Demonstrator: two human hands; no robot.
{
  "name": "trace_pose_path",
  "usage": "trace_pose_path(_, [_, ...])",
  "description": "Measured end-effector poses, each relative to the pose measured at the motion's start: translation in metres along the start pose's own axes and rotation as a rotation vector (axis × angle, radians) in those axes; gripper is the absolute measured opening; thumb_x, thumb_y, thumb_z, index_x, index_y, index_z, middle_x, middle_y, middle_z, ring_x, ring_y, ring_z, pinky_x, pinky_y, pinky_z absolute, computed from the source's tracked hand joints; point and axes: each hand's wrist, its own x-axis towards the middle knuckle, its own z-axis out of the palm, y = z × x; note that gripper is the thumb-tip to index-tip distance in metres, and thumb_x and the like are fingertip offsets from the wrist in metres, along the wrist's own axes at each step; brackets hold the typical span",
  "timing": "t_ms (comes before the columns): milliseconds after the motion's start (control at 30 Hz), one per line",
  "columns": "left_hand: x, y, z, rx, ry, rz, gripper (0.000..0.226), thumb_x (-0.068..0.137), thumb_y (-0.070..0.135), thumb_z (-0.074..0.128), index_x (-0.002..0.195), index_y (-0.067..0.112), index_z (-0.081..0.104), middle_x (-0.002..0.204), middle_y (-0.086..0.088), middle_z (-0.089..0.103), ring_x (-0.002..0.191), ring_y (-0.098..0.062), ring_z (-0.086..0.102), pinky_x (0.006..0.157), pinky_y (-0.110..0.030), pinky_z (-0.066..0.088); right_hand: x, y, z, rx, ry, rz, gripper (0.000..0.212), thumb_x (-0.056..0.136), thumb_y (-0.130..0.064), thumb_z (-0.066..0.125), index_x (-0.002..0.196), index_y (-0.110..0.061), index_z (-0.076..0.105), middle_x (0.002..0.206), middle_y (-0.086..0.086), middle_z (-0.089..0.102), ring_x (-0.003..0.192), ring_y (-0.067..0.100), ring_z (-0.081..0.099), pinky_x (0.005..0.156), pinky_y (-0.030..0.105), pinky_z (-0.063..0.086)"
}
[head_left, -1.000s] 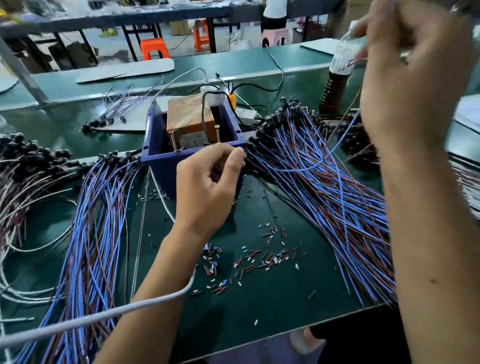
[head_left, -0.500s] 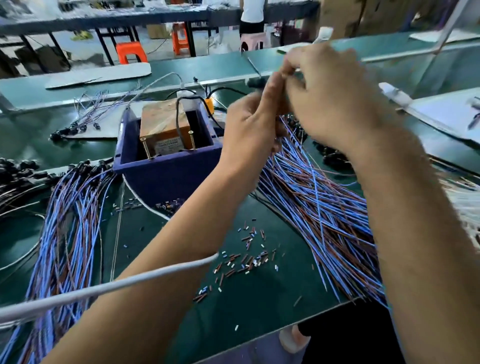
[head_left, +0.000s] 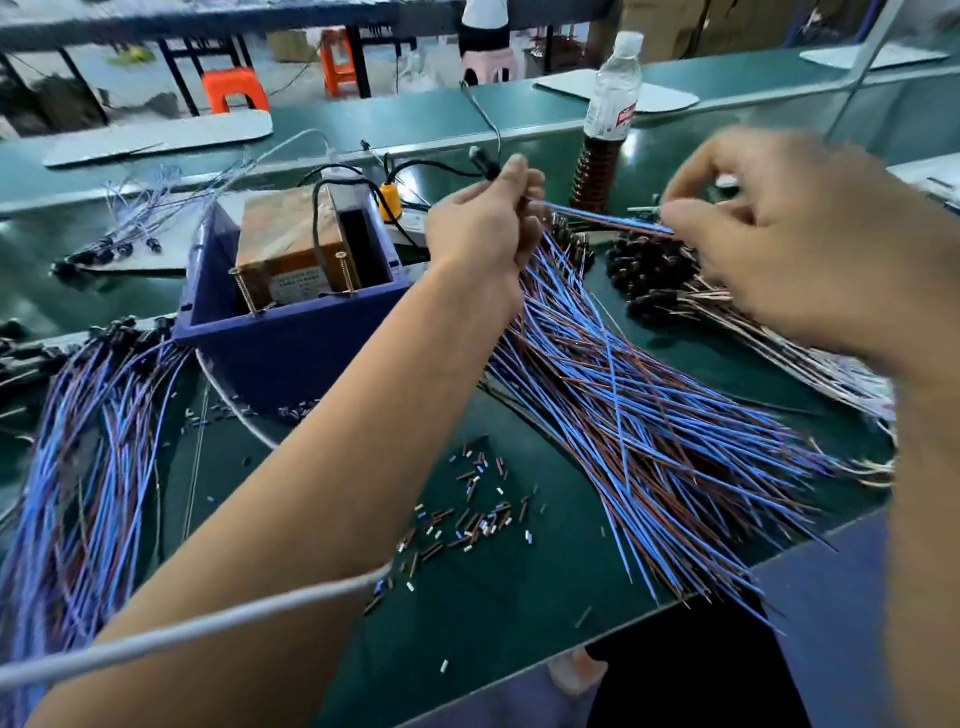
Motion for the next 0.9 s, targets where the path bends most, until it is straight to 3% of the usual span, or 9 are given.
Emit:
trace_pose_path(100, [0.002,-0.009,-0.004,0.053,0.023,-0.054,0.016,0.101,0.009,0.062,0.096,-0.005,0.066,0.07,-0.007,0.059,0.045,-0.007,0.051,0.046,-0.012,0.049,0.001,0.014,0.001,-0.125,-0.204,0.029,0.025,0.1,-0.036,0.059,0.081,-0.023,0.069,0.064,-0.006,0.059,0.061,0.012,0.053,0.056,0.029,0.03])
trace_pose_path(200, [0.008,-0.02,-0.007,0.16,0.035,-0.127,0.009,0.102,0.004,0.061,0.105,-0.005,0.063,0.074,-0.008,0.058,0.044,-0.007,0.054,0.048,-0.014,0.052,0.004,0.022,0.024,-0.181,-0.363,0.125,0.03,0.103,-0.033,0.057,0.079,-0.021,0.071,0.059,-0.002,0.066,0.055,0.018,0.068,0.057,0.027,0.04])
trace_pose_path(367, [0.01,-0.022,-0.023,0.55,-0.059,-0.169,0.01,0.1,0.001,0.059,0.092,-0.004,0.059,0.085,-0.021,0.066,0.049,-0.016,0.06,0.048,-0.021,0.057,0.003,0.027,0.067,-0.141,-0.185,0.209,0.029,0.093,-0.036,0.073,0.07,-0.023,0.063,0.079,0.006,0.071,0.08,0.029,0.065,0.068,0.032,0.044])
trace_pose_path(467, [0.003,-0.015,-0.037,0.801,-0.083,-0.037,0.014,0.101,0.006,0.06,0.095,-0.006,0.065,0.076,-0.018,0.071,0.047,-0.018,0.063,0.049,-0.024,0.056,-0.002,0.007,0.078,-0.155,-0.008,0.1,0.017,0.085,-0.033,0.082,0.086,-0.023,0.068,0.094,0.008,0.067,0.091,0.032,0.062,0.081,0.036,0.048])
trace_pose_path(533, [-0.006,-0.006,-0.049,0.889,-0.14,0.11,0.017,0.1,0.006,0.059,0.101,-0.007,0.07,0.073,-0.012,0.072,0.055,-0.02,0.066,0.054,-0.027,0.057,-0.008,-0.018,0.083,-0.036,-0.013,-0.038,0.01,0.084,-0.026,0.08,0.086,-0.022,0.071,0.085,0.002,0.067,0.082,0.026,0.062,0.07,0.032,0.045])
trace_pose_path(633, [-0.028,0.017,-0.067,1.129,-0.28,0.602,0.013,0.094,0.005,0.067,0.104,0.004,0.075,0.079,-0.002,0.075,0.067,-0.016,0.07,0.066,-0.026,0.057,-0.021,-0.062,0.106,0.283,-0.5,-0.164,0.009,0.086,-0.017,0.075,0.082,-0.023,0.072,0.071,-0.005,0.069,0.066,0.012,0.064,0.06,0.027,0.046])
trace_pose_path(733, [-0.055,0.04,-0.087,0.972,-0.304,0.866,0.009,0.093,0.004,0.066,0.095,0.005,0.075,0.071,0.001,0.073,0.053,-0.008,0.066,0.052,-0.017,0.049,-0.042,-0.108,0.151,0.656,-0.888,-0.097,0.004,0.1,-0.014,0.065,0.097,-0.017,0.062,0.076,0.008,0.071,0.061,0.02,0.067,0.049,0.029,0.054])
trace_pose_path(833, [-0.068,0.058,-0.117,0.757,0.012,1.038,0.012,0.096,0.006,0.063,0.093,0.002,0.073,0.066,-0.003,0.07,0.051,-0.012,0.065,0.05,-0.022,0.048,-0.058,-0.145,0.189,0.961,-1.083,0.088,0.03,0.106,-0.017,0.055,0.129,0.001,0.05,0.084,0.02,0.067,0.058,0.023,0.066,0.044,0.028,0.054])
trace_pose_path(900, [-0.07,0.066,-0.146,0.69,0.322,1.102,0.013,0.095,0.008,0.061,0.09,0.005,0.073,0.063,-0.005,0.068,0.051,-0.021,0.064,0.05,-0.03,0.049,-0.06,-0.165,0.197,1.147,-1.133,0.117,0.025,0.105,-0.013,0.055,0.12,0.007,0.057,0.084,0.018,0.066,0.052,0.014,0.062,0.045,0.024,0.052])
